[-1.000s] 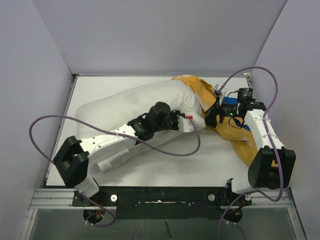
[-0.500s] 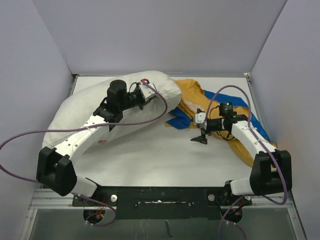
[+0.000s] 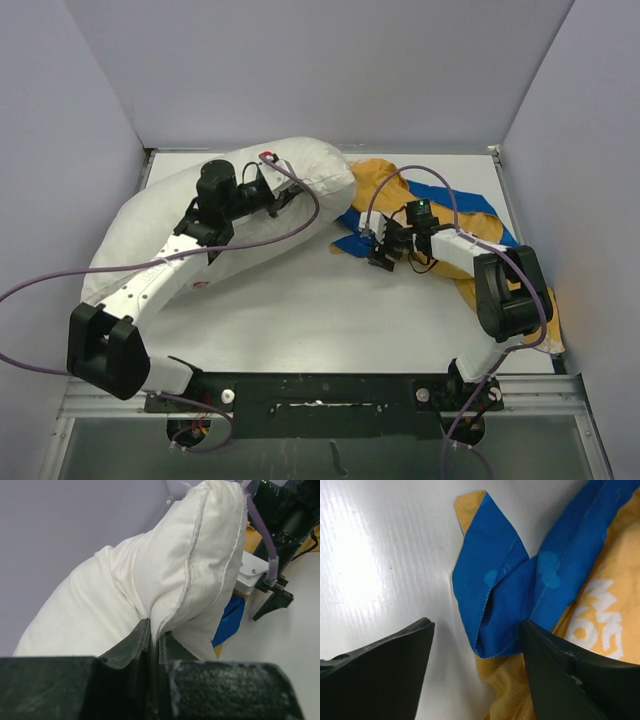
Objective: Put the pillow into the pillowcase
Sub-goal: Stuff the pillow into the pillowcase.
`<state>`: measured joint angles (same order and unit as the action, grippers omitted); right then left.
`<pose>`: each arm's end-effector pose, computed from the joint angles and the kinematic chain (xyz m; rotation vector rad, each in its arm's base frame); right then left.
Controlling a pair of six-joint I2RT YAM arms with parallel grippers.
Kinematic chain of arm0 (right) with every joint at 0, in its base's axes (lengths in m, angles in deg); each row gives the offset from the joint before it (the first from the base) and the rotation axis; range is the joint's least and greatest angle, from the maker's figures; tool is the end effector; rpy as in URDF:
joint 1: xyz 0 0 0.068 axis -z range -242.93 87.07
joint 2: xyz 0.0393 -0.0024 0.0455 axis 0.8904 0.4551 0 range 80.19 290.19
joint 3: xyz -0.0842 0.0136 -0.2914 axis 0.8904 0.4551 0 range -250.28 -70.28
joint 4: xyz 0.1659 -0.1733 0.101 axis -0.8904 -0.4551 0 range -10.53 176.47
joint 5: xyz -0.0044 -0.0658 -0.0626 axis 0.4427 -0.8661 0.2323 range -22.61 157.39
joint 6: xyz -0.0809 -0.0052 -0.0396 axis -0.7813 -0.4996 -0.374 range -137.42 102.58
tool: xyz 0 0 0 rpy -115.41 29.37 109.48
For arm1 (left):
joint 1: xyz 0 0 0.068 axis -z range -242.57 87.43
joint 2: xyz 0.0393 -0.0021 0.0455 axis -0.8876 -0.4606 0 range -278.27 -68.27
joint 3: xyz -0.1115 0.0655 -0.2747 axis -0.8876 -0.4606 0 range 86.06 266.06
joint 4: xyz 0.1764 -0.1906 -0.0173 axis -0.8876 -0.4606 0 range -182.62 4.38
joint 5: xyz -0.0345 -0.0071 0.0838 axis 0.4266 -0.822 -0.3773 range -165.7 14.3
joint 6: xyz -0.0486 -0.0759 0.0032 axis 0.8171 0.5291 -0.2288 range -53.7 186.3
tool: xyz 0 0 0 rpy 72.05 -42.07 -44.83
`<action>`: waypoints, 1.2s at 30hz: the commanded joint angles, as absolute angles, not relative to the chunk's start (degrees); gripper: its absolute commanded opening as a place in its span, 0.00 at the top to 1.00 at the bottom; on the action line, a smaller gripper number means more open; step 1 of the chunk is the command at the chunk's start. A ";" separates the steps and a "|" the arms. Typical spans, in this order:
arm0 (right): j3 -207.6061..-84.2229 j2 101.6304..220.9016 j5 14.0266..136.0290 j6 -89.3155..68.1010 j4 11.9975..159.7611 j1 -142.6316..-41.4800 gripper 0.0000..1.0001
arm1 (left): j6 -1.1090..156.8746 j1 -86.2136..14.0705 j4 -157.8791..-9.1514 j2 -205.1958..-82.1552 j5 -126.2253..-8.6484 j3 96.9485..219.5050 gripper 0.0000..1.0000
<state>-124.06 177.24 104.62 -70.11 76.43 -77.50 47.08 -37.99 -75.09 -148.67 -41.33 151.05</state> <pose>0.3337 0.1373 0.1727 -1.4852 1.7698 0.4825 0.3099 -0.1918 0.3863 1.0235 1.3216 -0.5658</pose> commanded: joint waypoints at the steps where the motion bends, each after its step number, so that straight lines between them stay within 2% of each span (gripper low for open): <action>1: -128.26 178.19 100.64 -61.42 77.99 -77.47 0.37 | 46.29 -39.51 -66.02 -138.29 -42.48 150.52 1.00; 5: -131.82 179.80 101.73 -62.03 73.85 -78.35 0.78 | 42.82 -39.92 -67.59 -132.77 -46.73 146.62 1.00; 7: -133.43 179.33 102.39 -64.02 71.44 -79.42 0.94 | 42.25 -40.47 -67.47 -130.15 -48.36 144.91 1.00; 8: -134.48 178.90 103.82 -65.26 69.71 -79.80 0.99 | 42.34 -40.89 -67.20 -128.65 -48.89 144.15 1.00; 12: -139.35 174.72 116.14 -74.93 60.04 -80.38 1.00 | 43.18 -42.49 -64.96 -125.33 -50.12 141.73 1.00; 15: -147.45 171.85 127.43 -92.58 41.00 -82.16 1.00 | 43.50 -43.77 -63.20 -123.58 -51.59 140.69 1.00; 18: -157.82 173.70 126.45 -109.97 18.10 -86.92 1.00 | 44.00 -45.26 -61.39 -121.99 -53.20 139.48 1.00; 20: -160.25 175.99 123.22 -113.69 9.43 -91.44 1.00 | 44.50 -46.21 -60.17 -121.16 -53.96 138.43 1.00; 21: -159.10 176.90 122.62 -114.64 6.95 -93.10 0.97 | 44.77 -46.42 -59.65 -120.94 -54.25 138.02 1.00; 26: -143.31 176.56 128.20 -111.12 10.91 -99.42 0.44 | 45.00 -46.84 -58.90 -120.42 -54.86 137.38 1.00; 28: -141.34 173.52 130.99 -110.97 10.81 -97.02 0.33 | 44.86 -46.89 -58.90 -120.10 -55.12 137.12 1.00; 30: -143.21 170.03 135.33 -112.20 8.22 -90.85 0.28 | 45.36 -47.05 -58.83 -119.97 -54.90 136.80 1.00; 33: -146.36 166.34 138.69 -109.11 7.27 -82.73 0.27 | 47.11 -47.69 -58.12 -120.65 -53.19 136.92 1.00; 36: -139.87 161.47 131.05 -90.07 26.38 -83.45 0.26 | 48.94 -48.07 -57.24 -121.13 -51.19 136.81 1.00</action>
<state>-142.94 170.40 131.13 -106.72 11.98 -83.35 46.42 -46.36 -68.69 -123.47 -49.94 135.14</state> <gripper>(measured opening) 0.726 0.040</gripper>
